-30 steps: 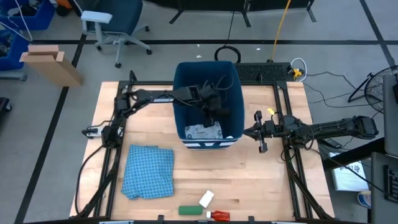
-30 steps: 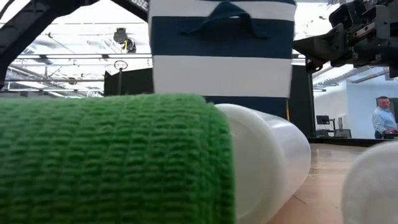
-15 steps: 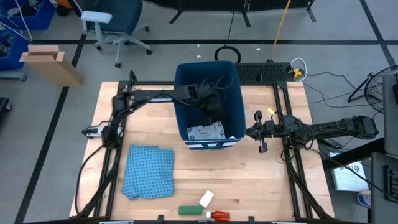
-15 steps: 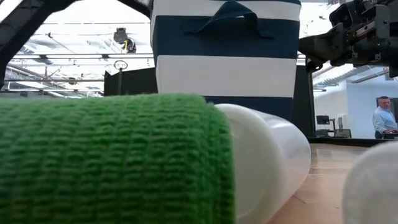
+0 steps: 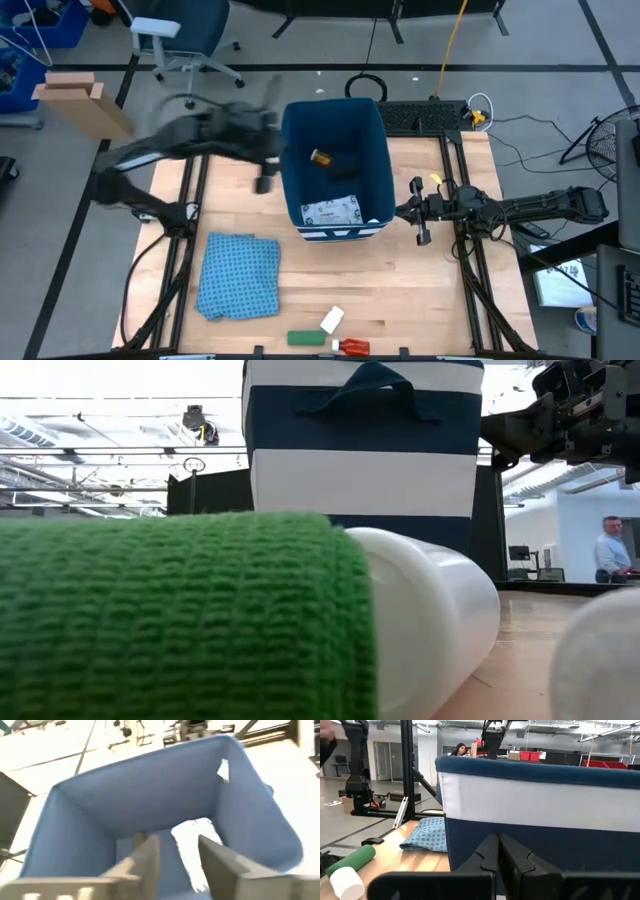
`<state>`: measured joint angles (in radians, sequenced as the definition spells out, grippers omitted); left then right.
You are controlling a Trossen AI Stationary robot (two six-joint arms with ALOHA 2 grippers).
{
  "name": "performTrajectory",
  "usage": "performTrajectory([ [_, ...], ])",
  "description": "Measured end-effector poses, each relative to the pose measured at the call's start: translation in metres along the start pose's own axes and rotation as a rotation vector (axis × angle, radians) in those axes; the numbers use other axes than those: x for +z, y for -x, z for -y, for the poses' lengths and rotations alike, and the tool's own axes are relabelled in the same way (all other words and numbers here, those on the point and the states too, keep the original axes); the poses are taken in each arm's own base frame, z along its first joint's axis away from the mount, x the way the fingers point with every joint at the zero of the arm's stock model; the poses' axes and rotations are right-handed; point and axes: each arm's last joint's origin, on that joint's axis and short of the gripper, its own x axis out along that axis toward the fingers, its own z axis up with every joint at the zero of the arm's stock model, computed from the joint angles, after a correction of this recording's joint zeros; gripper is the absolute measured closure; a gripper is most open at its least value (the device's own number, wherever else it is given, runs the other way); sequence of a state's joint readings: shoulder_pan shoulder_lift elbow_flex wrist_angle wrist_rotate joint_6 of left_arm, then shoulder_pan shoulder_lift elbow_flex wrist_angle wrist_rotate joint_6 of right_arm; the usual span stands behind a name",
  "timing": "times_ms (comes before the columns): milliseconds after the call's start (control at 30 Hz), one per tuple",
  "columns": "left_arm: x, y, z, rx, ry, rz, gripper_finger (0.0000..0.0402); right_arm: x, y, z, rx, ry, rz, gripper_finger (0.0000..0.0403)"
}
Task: Pick & place medical supplies in basket/bin
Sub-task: Put the white pill bottle into the blue bin
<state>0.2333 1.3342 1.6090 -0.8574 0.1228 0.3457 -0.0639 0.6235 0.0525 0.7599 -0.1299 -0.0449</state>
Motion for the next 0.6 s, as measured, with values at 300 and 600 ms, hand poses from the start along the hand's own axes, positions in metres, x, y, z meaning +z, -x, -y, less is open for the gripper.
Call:
performTrajectory([
  [300, -0.096, 0.049, 0.043, -0.024, 0.075, 0.177, 0.0389, 0.0, 0.0, 0.0, -0.002, -0.025, 0.001, 0.0403],
  [600, -0.199, 0.007, 0.082, -0.116, 0.09, 0.41, 0.0399, 0.001, 0.0, 0.0, 0.0, -0.03, 0.008, 0.0403],
])
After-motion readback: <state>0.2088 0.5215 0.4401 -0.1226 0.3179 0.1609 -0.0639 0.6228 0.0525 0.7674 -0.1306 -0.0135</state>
